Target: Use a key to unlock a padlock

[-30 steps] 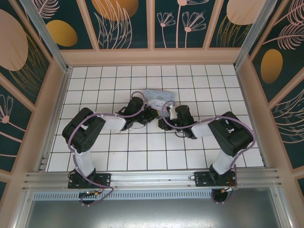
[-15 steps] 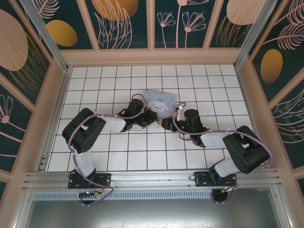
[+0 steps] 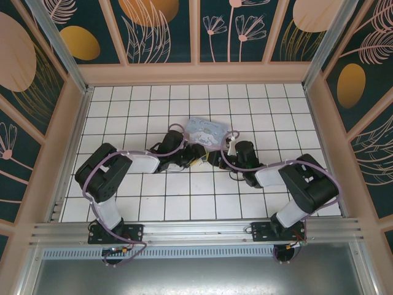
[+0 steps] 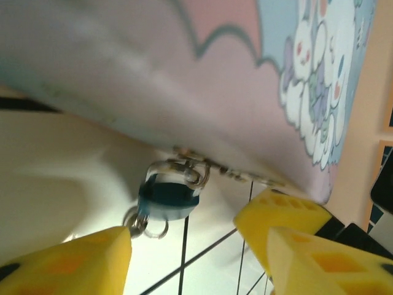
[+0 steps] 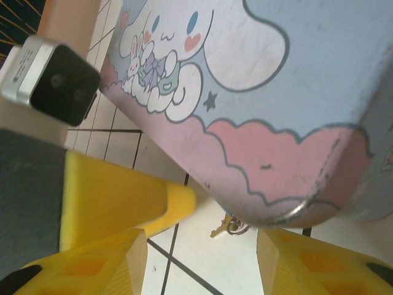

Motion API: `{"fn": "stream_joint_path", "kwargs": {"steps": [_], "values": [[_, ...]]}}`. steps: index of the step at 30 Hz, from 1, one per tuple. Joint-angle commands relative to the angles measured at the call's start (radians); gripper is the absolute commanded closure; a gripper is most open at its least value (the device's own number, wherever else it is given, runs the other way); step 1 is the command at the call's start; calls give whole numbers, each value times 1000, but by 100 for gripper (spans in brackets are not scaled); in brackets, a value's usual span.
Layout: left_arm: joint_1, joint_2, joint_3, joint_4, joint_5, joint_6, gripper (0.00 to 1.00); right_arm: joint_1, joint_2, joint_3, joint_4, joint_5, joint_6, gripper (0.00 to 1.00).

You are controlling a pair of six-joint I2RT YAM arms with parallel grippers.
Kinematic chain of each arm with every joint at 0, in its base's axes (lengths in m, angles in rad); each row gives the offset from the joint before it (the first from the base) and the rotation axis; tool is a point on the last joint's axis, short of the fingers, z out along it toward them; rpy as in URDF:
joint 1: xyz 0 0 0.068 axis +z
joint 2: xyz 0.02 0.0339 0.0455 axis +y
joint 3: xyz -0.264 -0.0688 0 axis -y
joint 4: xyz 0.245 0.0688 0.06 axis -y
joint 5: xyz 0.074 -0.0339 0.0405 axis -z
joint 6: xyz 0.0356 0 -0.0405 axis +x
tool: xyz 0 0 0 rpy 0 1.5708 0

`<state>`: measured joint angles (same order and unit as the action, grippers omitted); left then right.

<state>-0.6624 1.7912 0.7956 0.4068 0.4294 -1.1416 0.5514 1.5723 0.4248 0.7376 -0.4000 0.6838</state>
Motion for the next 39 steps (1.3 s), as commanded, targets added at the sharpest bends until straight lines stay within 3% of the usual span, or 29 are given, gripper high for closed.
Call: {"fn": "stream_joint_path", "kwargs": {"steps": [1, 8, 13, 19, 29, 39], "values": [[-5, -70, -21, -59, 5, 5, 28, -38, 14, 34, 42, 27, 10, 49], [-5, -206, -21, -149, -69, 47, 2, -115, 49, 132, -30, -2, -18, 49], [-4, -238, 25, -215, -130, 100, 1, -149, 69, 204, -86, -50, -47, 50], [1, -232, 110, -284, -184, 183, 2, -143, -40, 115, -90, -63, -52, 50], [42, -200, 290, -439, -417, 348, 2, -98, -14, 62, -76, -32, -98, 55], [143, -143, 343, -451, -307, 337, 1, -12, 141, 169, -110, 30, -148, 56]]}}
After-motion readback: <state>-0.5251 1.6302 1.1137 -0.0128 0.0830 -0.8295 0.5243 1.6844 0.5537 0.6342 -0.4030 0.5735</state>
